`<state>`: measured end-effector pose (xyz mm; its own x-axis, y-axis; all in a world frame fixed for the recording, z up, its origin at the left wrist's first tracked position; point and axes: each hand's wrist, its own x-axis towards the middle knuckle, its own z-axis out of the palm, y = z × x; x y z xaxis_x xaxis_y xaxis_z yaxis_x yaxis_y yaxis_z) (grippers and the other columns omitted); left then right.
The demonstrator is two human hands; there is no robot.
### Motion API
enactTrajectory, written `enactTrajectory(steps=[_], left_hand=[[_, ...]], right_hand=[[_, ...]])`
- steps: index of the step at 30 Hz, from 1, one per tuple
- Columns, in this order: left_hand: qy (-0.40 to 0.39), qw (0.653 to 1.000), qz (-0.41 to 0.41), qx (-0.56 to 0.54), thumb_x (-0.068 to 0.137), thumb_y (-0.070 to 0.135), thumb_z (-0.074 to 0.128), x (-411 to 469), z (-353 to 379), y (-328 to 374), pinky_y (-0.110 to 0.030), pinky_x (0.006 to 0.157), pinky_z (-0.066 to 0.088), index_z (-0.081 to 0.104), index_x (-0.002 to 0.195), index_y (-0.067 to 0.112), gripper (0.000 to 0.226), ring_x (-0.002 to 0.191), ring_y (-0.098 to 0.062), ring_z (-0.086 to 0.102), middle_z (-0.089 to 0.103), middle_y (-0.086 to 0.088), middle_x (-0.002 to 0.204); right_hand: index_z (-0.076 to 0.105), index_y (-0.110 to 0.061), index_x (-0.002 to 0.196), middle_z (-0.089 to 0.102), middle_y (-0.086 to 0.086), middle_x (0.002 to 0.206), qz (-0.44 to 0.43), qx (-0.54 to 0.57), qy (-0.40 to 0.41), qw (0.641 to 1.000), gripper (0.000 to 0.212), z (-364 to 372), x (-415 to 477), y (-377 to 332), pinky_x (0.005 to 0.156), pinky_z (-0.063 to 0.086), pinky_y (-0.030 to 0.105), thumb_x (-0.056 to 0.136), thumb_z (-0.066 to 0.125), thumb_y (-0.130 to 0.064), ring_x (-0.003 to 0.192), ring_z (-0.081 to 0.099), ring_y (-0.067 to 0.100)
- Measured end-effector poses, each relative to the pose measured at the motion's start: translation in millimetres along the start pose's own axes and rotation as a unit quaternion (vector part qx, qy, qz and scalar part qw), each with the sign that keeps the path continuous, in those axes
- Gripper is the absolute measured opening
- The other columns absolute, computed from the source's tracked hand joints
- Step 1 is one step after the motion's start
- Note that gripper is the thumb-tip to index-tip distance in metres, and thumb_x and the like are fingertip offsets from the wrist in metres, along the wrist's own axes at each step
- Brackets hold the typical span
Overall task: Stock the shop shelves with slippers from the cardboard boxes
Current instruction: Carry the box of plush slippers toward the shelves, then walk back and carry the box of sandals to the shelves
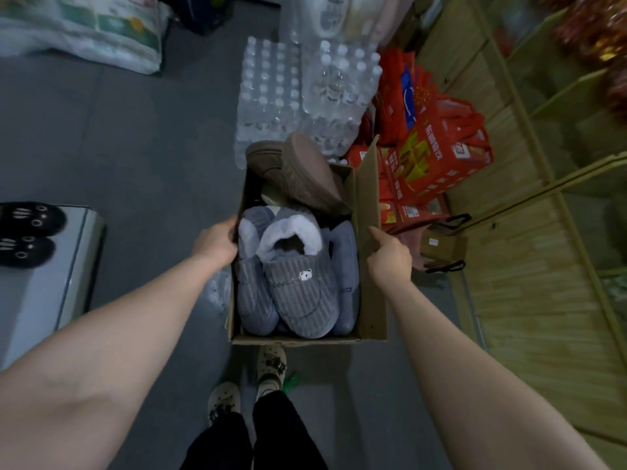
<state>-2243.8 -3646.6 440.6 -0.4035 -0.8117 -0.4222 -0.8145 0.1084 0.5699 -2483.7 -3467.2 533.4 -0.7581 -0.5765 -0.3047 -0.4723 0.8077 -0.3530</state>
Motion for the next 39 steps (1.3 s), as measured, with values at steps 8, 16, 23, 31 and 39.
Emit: enactTrajectory(steps=[8,16,23,31,39], left_hand=[[0.072,0.995,0.075,0.001,0.089,0.025,0.057,-70,-52,51,-0.035,0.095,0.046,0.040,0.147,0.024,0.061,0.117,-0.033,0.058,0.065,-0.010,0.127],[0.150,0.979,0.137,0.025,0.088,0.038,0.063,-169,-122,78,-0.033,0.080,0.049,0.055,0.124,0.031,0.038,0.098,-0.025,0.065,0.071,0.001,0.100],[0.272,0.954,0.117,0.044,0.087,0.041,0.064,-263,-147,91,-0.036,0.081,0.052,0.063,0.109,0.030,0.024,0.092,-0.018,0.066,0.070,0.008,0.096],[0.393,0.919,-0.001,-0.027,0.083,0.044,0.068,-398,-109,94,-0.030,0.076,0.051,0.062,0.103,0.034,0.023,0.083,-0.011,0.065,0.064,0.014,0.089],[0.498,0.857,-0.121,-0.056,0.084,0.040,0.068,-576,-69,70,-0.023,0.072,0.045,0.064,0.105,0.030,0.024,0.074,-0.009,0.062,0.066,0.013,0.091]], right_hand=[[0.053,-0.018,0.141,0.065,0.013,0.127,-0.168,0.016,0.052,0.984,0.058,-40,-52,-52,0.096,0.049,0.040,0.086,0.054,0.002,0.115,0.060,0.033],[0.063,-0.022,0.130,0.071,0.004,0.119,-0.363,0.009,0.037,0.931,0.044,-96,-115,-121,0.091,0.046,0.030,0.088,0.062,-0.010,0.109,0.064,0.025],[0.068,-0.023,0.123,0.072,0.000,0.112,-0.503,-0.018,0.017,0.864,0.036,-126,-156,-147,0.091,0.050,0.031,0.089,0.063,-0.014,0.103,0.066,0.017],[0.068,-0.026,0.120,0.072,-0.003,0.110,-0.663,-0.031,-0.024,0.747,0.033,-134,-228,-121,0.089,0.055,0.044,0.088,0.065,-0.018,0.101,0.067,0.016],[0.068,-0.028,0.120,0.073,-0.003,0.105,-0.776,-0.042,-0.090,0.622,0.036,-124,-368,-102,0.085,0.055,0.043,0.086,0.063,-0.018,0.099,0.067,0.021]])
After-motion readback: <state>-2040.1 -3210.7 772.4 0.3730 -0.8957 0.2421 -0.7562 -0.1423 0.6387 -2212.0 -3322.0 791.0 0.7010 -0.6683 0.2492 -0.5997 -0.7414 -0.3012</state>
